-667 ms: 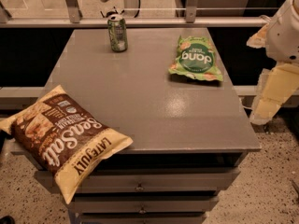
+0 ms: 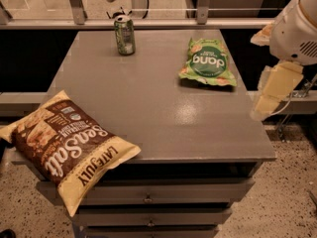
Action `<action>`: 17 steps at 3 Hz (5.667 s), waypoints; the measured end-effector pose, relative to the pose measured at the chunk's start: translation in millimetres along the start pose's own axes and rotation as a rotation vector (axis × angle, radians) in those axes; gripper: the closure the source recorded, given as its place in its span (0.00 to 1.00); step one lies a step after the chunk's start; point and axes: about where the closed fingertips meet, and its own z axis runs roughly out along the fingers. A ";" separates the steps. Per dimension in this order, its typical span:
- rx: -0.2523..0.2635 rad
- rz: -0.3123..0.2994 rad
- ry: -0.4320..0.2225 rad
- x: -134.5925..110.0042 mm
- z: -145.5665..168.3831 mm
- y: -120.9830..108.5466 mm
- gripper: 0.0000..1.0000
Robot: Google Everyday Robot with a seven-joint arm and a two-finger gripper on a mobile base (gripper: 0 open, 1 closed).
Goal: Knock green can over
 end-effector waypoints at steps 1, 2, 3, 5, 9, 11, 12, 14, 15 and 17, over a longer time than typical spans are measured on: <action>0.025 -0.039 -0.158 -47.2 49.1 -45.0 0.00; 0.044 -0.034 -0.330 -103.7 79.9 -76.3 0.00; 0.053 -0.011 -0.437 -156.2 93.3 -91.7 0.00; 0.083 0.026 -0.503 -176.3 113.9 -110.9 0.00; 0.171 0.314 -0.776 -253.2 251.9 -254.4 0.00; 0.160 0.386 -0.879 -290.3 265.2 -284.7 0.00; 0.123 0.408 -0.905 -303.3 265.4 -287.0 0.08; -0.001 0.430 -0.938 -312.9 255.0 -257.1 0.54; -0.067 0.397 -0.973 -323.0 241.5 -228.4 0.86; -0.074 0.200 -0.889 -305.8 183.1 -214.2 1.00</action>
Offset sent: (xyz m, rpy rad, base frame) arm 0.1530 0.1160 -0.0287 0.3934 -0.1787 0.1236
